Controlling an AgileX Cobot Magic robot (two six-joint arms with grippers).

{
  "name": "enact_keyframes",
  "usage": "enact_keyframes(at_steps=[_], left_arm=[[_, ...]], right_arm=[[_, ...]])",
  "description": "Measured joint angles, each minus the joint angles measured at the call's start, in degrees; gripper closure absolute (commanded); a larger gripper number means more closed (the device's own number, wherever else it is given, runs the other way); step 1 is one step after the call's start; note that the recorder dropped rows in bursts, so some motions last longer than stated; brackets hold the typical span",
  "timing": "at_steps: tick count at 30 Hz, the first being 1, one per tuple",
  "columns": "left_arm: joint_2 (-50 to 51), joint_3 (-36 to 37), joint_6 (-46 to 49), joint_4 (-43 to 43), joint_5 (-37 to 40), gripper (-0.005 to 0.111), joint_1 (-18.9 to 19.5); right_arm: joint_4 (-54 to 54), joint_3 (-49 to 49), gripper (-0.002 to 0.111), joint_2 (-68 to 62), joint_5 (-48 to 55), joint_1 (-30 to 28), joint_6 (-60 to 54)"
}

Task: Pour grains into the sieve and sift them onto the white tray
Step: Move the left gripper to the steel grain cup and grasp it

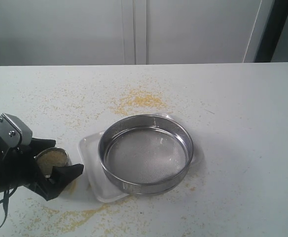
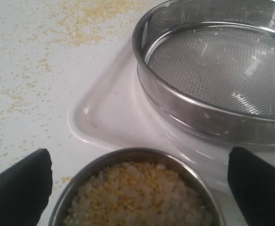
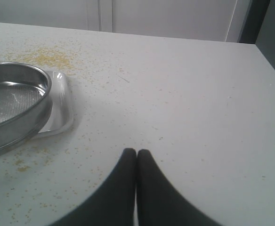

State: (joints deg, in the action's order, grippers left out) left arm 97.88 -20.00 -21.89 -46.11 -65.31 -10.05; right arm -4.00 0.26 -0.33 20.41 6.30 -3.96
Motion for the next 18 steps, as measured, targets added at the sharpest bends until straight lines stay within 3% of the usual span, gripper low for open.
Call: enact_keyframes(at_steps=[11,18], left_arm=[[3.2,-0.1,1.0,0.5,-0.1,0.002,0.0],[5.4,-0.1,1.2,0.5,0.0,0.015,0.0]], right_arm=[[0.0,0.0,0.108,0.0,0.0,0.0,0.0],[0.0,0.0,0.108,0.0,0.0,0.0,0.0]])
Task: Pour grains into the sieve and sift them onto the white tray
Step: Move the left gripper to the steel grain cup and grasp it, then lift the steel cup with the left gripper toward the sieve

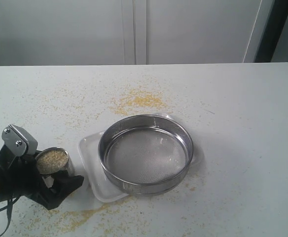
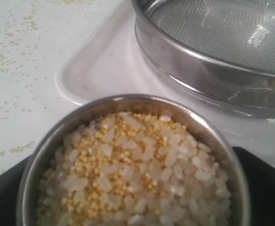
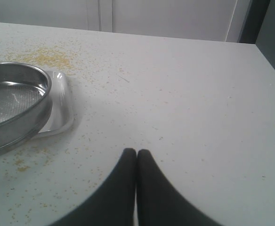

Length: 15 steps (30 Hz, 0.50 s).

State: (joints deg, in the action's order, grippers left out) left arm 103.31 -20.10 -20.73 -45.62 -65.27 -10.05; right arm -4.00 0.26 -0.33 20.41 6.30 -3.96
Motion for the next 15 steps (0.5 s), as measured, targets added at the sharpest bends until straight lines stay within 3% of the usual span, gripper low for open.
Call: enact_keyframes(at_steps=[4,7,8,9,15], left_arm=[[0.3,0.0,0.0,0.0,0.2,0.032,0.0],[0.3,0.0,0.0,0.2,0.2,0.060,0.0],[0.3,0.0,0.0,0.2,0.3,0.073,0.0],[0.3,0.0,0.0,0.2,0.3,0.104,0.0],[0.2,0.0,1.8,-0.4,0.7,0.107,0.0]], right_arm=[[0.0,0.0,0.108,0.0,0.0,0.0,0.0],[0.0,0.0,0.108,0.0,0.0,0.0,0.0],[0.0,0.0,0.108,0.0,0.0,0.0,0.0],[0.0,0.0,0.108,0.0,0.0,0.0,0.0],[0.0,0.0,0.108,0.0,0.0,0.0,0.0]])
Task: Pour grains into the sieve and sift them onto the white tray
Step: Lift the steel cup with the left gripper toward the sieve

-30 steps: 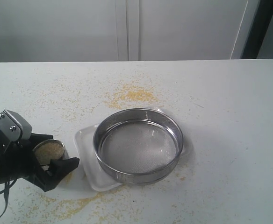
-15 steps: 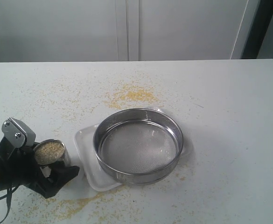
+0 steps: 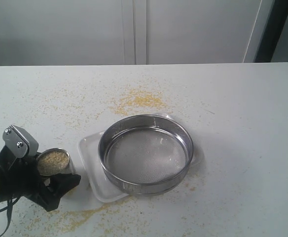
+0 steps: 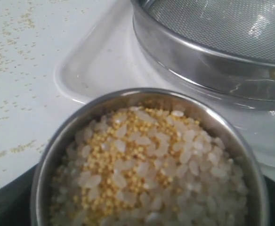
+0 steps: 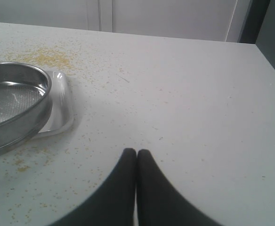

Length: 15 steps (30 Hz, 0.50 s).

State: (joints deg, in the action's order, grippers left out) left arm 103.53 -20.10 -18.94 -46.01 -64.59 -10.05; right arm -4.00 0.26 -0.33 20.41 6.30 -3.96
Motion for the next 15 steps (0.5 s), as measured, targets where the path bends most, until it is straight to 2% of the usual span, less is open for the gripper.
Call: enact_keyframes(at_steps=[7,15], left_arm=[[-5.9,0.0,-4.1,0.0,8.1,0.107,0.0],[-17.5,0.1,-13.9,-3.6,13.5,0.107,0.0]], right_arm=[[0.0,0.0,0.108,0.0,0.0,0.0,0.0],[0.0,0.0,0.108,0.0,0.0,0.0,0.0]])
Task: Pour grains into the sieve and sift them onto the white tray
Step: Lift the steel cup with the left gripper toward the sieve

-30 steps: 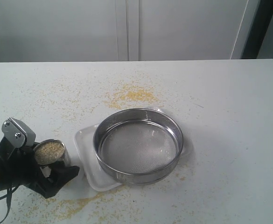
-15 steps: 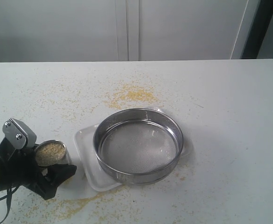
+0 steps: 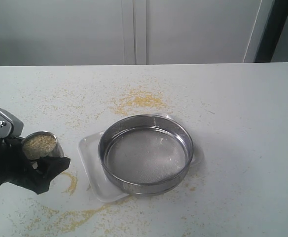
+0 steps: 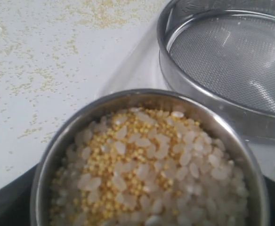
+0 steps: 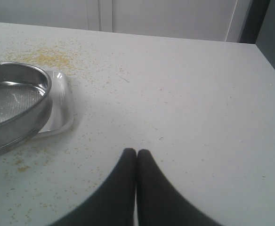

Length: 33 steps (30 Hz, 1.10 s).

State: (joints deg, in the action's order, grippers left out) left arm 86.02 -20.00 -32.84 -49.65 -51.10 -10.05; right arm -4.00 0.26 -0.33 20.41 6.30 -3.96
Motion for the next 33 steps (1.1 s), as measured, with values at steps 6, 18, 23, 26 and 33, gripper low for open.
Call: enact_keyframes(at_steps=[6,18,23,26,33], left_arm=[[-5.1,-2.0,-8.8,-6.0,4.4,0.107,0.0],[-8.5,-14.4,-32.4,-24.5,15.7,0.107,-2.2],[-8.5,-17.5,-35.2,-26.8,22.8,0.107,-7.9],[-8.5,-19.2,-35.6,-26.9,25.9,0.107,-10.8],[-8.5,-22.3,-36.7,-27.6,30.0,0.107,-15.9]], right_arm=[[0.0,0.0,0.108,0.0,0.0,0.0,0.0],[0.0,0.0,0.108,0.0,0.0,0.0,0.0],[0.0,0.0,0.108,0.0,0.0,0.0,0.0],[0.0,0.0,0.108,0.0,0.0,0.0,0.0],[0.0,0.0,0.108,0.0,0.0,0.0,0.0]])
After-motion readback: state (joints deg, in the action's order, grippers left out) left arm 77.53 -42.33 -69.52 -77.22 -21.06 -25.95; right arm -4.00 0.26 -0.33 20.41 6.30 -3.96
